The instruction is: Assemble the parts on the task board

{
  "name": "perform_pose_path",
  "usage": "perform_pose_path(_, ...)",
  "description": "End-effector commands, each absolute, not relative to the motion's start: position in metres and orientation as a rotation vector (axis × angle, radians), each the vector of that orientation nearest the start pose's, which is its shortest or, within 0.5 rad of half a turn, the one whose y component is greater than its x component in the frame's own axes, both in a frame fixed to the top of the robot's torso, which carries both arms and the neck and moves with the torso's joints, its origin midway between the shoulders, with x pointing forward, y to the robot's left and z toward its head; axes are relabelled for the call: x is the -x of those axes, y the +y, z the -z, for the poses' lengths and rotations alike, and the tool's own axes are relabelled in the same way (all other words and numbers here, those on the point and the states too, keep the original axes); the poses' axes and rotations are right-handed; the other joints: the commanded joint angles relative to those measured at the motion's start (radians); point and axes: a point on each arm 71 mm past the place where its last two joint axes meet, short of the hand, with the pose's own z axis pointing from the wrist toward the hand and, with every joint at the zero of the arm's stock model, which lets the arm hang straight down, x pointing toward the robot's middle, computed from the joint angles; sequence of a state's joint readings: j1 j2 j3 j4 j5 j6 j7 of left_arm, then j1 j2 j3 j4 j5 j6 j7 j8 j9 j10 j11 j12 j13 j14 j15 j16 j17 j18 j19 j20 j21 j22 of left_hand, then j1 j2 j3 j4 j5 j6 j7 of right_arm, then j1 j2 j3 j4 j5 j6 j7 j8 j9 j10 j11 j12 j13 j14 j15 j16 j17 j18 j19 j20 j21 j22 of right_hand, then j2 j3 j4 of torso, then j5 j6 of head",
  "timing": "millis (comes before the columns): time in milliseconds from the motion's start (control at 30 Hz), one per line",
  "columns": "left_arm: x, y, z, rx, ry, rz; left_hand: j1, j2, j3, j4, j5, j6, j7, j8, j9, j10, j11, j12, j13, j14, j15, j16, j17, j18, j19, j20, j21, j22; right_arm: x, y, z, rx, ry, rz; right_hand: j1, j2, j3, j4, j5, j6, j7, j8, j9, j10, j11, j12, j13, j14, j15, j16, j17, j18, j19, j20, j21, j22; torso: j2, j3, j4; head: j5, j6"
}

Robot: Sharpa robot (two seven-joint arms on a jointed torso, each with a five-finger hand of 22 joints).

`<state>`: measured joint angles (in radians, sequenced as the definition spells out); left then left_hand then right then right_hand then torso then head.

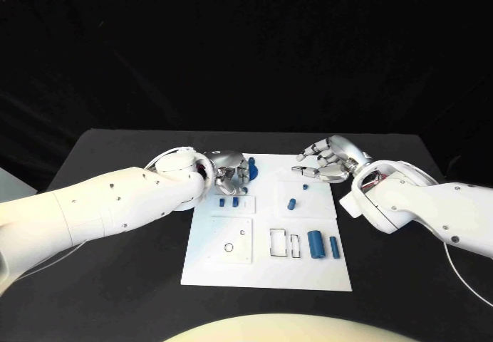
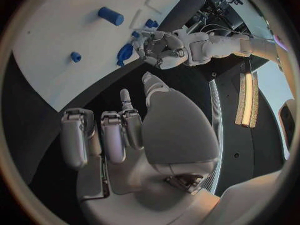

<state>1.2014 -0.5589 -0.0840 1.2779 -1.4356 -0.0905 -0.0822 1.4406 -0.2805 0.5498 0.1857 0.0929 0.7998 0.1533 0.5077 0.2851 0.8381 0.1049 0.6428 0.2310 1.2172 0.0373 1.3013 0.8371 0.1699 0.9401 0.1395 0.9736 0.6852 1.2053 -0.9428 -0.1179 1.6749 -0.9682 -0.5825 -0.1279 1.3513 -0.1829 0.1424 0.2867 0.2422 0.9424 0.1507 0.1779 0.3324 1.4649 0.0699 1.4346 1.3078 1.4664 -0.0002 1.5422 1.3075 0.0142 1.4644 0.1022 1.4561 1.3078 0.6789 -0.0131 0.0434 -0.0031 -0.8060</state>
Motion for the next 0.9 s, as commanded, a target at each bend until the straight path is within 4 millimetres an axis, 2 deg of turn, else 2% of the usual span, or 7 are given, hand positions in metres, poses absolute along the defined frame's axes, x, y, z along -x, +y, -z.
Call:
perform_pose_path(33,-0.5095,0.1152,0.2293,-0.323,1.921,0.683,0.001,0.012,0.01,-0.002,-0.003,0.009,0.001,-0.007,-0.001,0.01,-0.001,0.005,-0.002,0.008,0.0,0.006,0.003,0.014,0.007,-0.002,0.007,0.003,-0.4524,-0.2208,0.1939,-0.424,1.648,-0.815,0.002,0.003,0.007,0.001,0.003,-0.002,-0.002,0.003,0.0,0.002,-0.004,-0.007,0.16,0.086,-0.007,-0.005,0.186,0.014,0.055,-0.006,-0.003,0.199,0.0,-0.0003,-0.0002,-0.002,-0.002)
perform_pose_path(500,-0.5087,0.1136,0.2347,-0.323,1.944,0.688,0.0,0.015,0.022,-0.012,-0.004,0.023,-0.001,-0.008,-0.003,0.02,-0.003,0.004,-0.009,0.016,-0.001,0.022,0.015,0.014,0.005,-0.003,0.019,0.012,-0.4523,-0.2206,0.1939,-0.424,1.649,-0.816,0.002,0.003,0.007,0.001,0.003,-0.002,-0.002,0.003,0.0,0.002,-0.004,-0.007,0.16,0.086,-0.007,-0.005,0.186,0.014,0.055,-0.006,-0.003,0.199,-0.001,0.0002,0.0012,-0.004,-0.006)
perform_pose_path(800,-0.5077,0.1111,0.2363,-0.32,1.947,0.711,0.01,0.033,0.073,-0.056,-0.005,0.056,-0.008,-0.017,-0.005,0.057,-0.012,-0.01,-0.032,0.035,-0.01,0.057,0.042,0.014,-0.004,-0.009,0.054,0.039,-0.4522,-0.2202,0.194,-0.423,1.65,-0.817,0.004,0.003,0.01,0.002,0.004,-0.002,-0.002,0.004,0.0,0.002,-0.005,-0.007,0.16,0.086,-0.008,-0.006,0.186,0.013,0.055,-0.006,-0.003,0.199,-0.001,0.0006,0.0007,-0.006,-0.005)
perform_pose_path(900,-0.5072,0.1102,0.2366,-0.32,1.947,0.717,0.008,0.034,0.077,-0.06,-0.005,0.059,-0.009,-0.019,-0.005,0.061,-0.013,-0.013,-0.035,0.036,-0.011,0.059,0.041,0.014,-0.005,-0.009,0.058,0.042,-0.4522,-0.2202,0.194,-0.423,1.65,-0.817,0.004,0.003,0.01,0.002,0.004,-0.002,-0.002,0.004,0.0,0.002,-0.005,-0.007,0.16,0.086,-0.008,-0.006,0.186,0.013,0.055,-0.006,-0.003,0.199,0.0,0.0005,0.001,-0.007,-0.005)
